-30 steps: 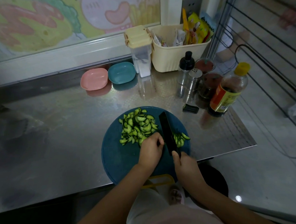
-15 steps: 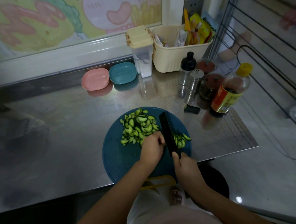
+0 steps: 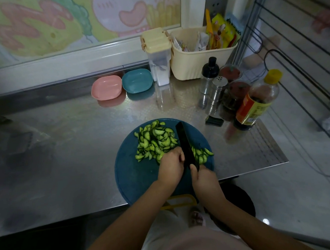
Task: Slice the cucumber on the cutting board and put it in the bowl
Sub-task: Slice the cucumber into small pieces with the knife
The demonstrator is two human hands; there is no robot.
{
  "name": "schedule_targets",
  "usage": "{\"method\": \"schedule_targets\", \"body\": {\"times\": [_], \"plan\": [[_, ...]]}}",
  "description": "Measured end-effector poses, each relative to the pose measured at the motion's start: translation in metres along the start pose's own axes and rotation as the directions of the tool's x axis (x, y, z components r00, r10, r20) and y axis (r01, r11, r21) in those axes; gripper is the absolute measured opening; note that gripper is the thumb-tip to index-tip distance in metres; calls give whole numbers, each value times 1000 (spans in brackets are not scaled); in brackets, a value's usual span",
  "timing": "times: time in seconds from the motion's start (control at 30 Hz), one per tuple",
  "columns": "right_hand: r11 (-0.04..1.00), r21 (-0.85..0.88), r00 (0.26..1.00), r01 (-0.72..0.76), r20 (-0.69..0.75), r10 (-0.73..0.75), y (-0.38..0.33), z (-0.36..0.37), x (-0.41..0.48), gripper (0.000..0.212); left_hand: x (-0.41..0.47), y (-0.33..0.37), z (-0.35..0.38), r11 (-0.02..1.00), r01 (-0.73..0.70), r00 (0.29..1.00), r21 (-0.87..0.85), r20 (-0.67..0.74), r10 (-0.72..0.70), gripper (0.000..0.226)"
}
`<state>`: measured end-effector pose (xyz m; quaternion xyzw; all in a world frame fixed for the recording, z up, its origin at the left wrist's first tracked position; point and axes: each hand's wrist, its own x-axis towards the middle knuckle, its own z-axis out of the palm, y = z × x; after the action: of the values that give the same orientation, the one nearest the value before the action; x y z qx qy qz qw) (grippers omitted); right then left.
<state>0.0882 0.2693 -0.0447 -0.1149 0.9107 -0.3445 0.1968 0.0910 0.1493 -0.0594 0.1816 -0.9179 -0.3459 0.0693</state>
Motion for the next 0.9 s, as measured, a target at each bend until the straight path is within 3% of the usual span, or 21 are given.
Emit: {"method": "schedule_targets", "body": {"times": [0.3,0.47,0.57,0.7,0.8,0.9], "plan": [[993,118,1000,-15,17,13,7,-19,-5,39,-5,1,-15,999,44,998,-15,35,-43,17],[973,-176,983,151,-79,-167,-15,-63,14,36,-13,12,-55,999,19,988,-31,-152,-24,42],[892,-383,960,238,-47,-276,-31,-88,23,36,-17,19,-67,994,-86,977,73,-190,99,67],[693,-638,925,335,82,-371,-44,-97,26,35,-19,28,-57,902,-229,966,365,-26,256,102],[609,-686,896,398,147,-420,-50,-92,23,29,-17,30,-41,859,-284,958,426,80,276,114],[568,-699,876,434,180,-447,-53,-85,19,28,-15,24,-33,852,-258,965,456,83,249,117]]}}
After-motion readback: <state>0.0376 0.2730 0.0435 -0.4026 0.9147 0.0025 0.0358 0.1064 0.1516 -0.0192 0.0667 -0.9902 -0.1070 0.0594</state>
